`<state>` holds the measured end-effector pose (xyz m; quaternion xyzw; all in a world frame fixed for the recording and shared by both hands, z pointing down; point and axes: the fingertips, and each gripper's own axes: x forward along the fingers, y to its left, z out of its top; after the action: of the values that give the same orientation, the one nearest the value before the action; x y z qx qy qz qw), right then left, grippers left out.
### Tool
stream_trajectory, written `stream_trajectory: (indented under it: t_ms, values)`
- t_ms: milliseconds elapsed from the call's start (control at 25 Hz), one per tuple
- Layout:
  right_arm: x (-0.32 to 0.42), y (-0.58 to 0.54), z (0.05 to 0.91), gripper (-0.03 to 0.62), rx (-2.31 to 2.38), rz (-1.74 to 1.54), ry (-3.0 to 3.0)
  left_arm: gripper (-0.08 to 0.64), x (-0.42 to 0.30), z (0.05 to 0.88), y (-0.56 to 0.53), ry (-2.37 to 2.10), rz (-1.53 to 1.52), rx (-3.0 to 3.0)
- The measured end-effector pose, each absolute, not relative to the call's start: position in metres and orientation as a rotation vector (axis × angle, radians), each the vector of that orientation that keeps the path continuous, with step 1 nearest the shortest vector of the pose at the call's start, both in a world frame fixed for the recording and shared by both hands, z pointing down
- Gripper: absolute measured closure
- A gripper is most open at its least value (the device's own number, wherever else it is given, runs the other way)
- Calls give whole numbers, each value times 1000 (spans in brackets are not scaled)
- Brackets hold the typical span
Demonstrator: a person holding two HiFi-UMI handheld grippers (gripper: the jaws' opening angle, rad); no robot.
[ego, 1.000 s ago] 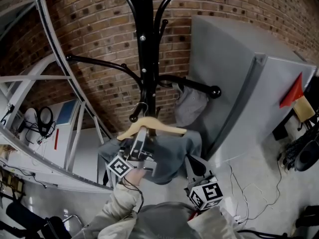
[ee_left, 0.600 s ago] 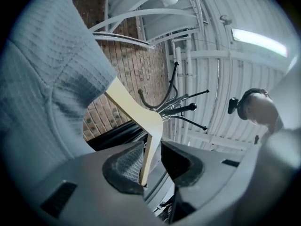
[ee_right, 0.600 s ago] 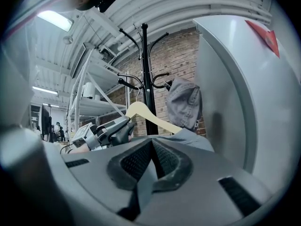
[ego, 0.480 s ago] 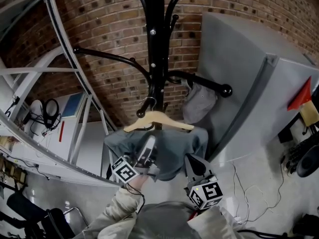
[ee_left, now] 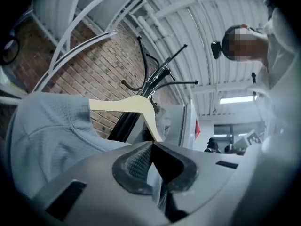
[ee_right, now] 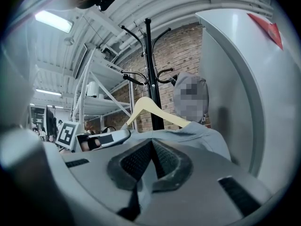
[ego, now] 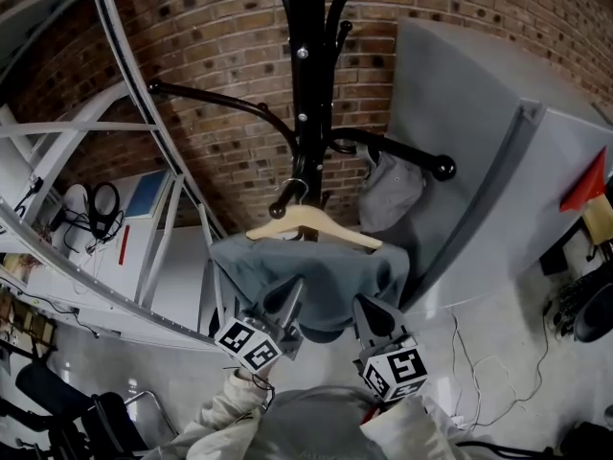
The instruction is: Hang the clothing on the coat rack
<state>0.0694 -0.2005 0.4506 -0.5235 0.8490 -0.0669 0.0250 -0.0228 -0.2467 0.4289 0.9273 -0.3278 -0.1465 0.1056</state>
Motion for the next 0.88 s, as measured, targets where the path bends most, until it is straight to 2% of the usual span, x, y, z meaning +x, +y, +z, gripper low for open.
stream_trajectory:
  t_ms: [280,880]
  values:
    - [68,-195,452,569,-1613,-214,2632,551,-28,439,-228,-1154,-227,2777]
    - [58,-178,462,569,-1542,-253,2718,552,-60,469,-199,-1462,-150,2729]
